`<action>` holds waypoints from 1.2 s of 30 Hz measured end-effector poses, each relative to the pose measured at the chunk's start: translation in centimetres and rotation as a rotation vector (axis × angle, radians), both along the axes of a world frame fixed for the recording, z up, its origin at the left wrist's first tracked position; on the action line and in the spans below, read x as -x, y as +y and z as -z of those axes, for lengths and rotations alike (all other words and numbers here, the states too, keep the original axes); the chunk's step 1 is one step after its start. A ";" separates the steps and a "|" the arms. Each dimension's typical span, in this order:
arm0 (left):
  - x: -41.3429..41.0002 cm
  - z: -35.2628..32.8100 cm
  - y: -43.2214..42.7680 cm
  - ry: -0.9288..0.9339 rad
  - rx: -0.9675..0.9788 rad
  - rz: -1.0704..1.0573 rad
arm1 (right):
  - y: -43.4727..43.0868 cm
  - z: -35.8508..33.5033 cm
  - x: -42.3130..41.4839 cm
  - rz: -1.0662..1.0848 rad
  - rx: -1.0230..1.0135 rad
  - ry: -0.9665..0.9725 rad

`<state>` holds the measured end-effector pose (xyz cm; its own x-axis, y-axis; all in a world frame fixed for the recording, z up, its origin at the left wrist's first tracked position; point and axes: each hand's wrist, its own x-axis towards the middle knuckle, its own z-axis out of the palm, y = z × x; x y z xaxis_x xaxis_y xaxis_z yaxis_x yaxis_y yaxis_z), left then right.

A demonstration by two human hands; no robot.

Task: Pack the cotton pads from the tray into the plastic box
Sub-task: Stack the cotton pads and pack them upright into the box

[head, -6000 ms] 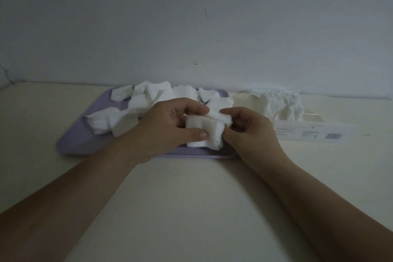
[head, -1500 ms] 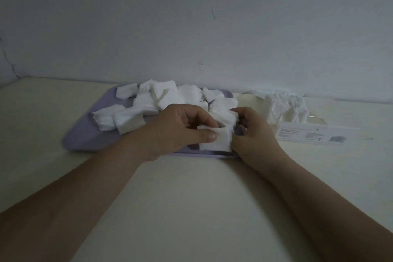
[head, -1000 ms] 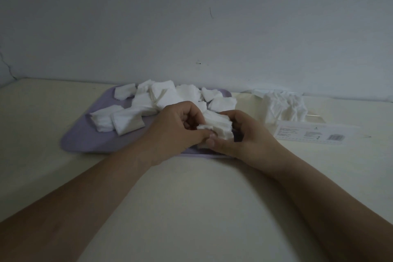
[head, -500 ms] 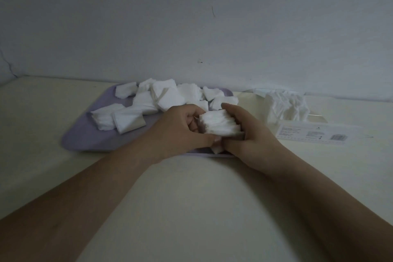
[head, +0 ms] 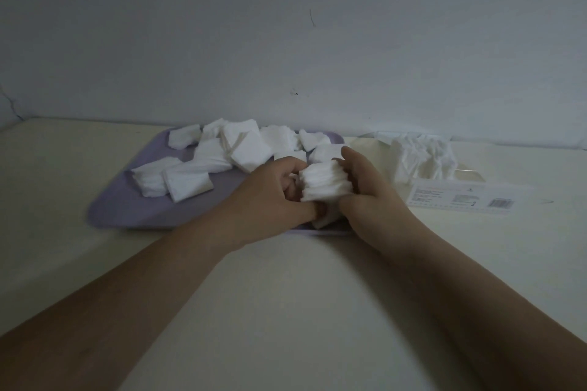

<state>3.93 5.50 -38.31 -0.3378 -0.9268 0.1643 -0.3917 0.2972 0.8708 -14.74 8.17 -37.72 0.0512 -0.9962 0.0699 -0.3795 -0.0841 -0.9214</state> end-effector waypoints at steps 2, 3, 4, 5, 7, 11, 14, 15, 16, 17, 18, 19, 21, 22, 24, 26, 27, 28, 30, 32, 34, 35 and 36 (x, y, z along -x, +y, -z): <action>0.0 0.0 0.0 0.007 -0.017 -0.004 | -0.1 0.0 -0.1 0.013 -0.017 -0.014; 0.1 -0.1 0.1 -0.003 -0.018 -0.003 | 0.0 -0.1 -0.1 0.008 -0.030 -0.009; 0.3 -0.1 0.2 -0.014 -0.009 -0.003 | 0.1 -0.2 -0.3 -0.012 -0.035 0.006; 0.5 -0.1 0.2 -0.024 0.001 -0.010 | 0.2 -0.3 -0.4 -0.039 -0.034 0.024; 0.9 0.3 0.4 -0.051 0.007 -0.036 | 0.0 -0.1 -0.5 -0.073 -0.028 0.047; 1.0 0.5 0.5 -0.014 0.046 -0.080 | -0.1 0.0 -0.4 -0.083 -0.028 0.006; 0.5 -0.3 0.6 0.028 0.099 -0.108 | 0.2 -0.5 -0.2 -0.081 0.030 -0.058; 0.4 -0.6 0.6 0.030 0.135 -0.114 | 0.4 -0.9 -0.1 -0.083 0.048 -0.098; 0.2 -0.9 0.6 0.031 0.172 -0.117 | 0.4 -1.2 0.2 -0.088 0.062 -0.126; 0.1 -1.1 0.7 0.044 0.185 -0.111 | 0.3 -1.6 0.5 -0.104 0.072 -0.146; 0.0 -1.5 0.8 0.084 0.154 -0.090 | 0.4 -2.1 0.8 -0.127 0.069 -0.165; 0.0 -1.9 1.0 0.148 0.099 -0.061 | 0.5 -2.6 1.1 -0.154 0.068 -0.185; 0.2 -2.7 1.3 0.284 0.025 0.001 | 0.6 -3.5 1.9 -0.162 0.070 -0.221; 0.4 -3.0 1.4 0.335 0.016 0.009 | 0.6 -3.8 2.2 -0.169 0.071 -0.242; 1.2 -3.9 1.5 0.407 0.013 0.018 | 0.7 -4.7 2.9 -0.177 0.094 -0.283; 2.2 -4.8 1.3 0.428 0.002 0.043 | 0.6 -5.5 3.4 -0.144 0.113 -0.302; 3.2 -5.4 1.1 0.424 -0.012 0.065 | 0.8 -6.0 4.0 -0.114 0.126 -0.312; 4.1 -5.8 0.8 0.413 -0.023 0.077 | 0.8 -6.4 4.5 -0.083 0.138 -0.317; 6.2 -6.8 0.2 0.400 -0.039 0.086 | 1.1 -7.3 5.8 -0.002 0.171 -0.285; 8.6 -7.6 -0.3 0.373 -0.037 0.103 | 1.2 -8.0 7.2 0.107 0.217 -0.240; 11.0 -7.9 -0.8 0.362 -0.043 0.129 | 1.2 -8.3 8.6 0.249 0.247 -0.256; 12.0 -7.9 -1.1 0.361 -0.048 0.118 | 1.2 -8.3 9.1 0.318 0.256 -0.274; 13.0 -7.6 -1.4 0.344 -0.040 0.081 | 1.2 -8.2 9.8 0.387 0.265 -0.274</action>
<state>-9.09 4.06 -30.69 -0.3422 -0.9070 0.2455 -0.0503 0.2786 0.9591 -24.50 9.34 -29.47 -0.3715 -0.8849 0.2808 -0.1774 -0.2292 -0.9571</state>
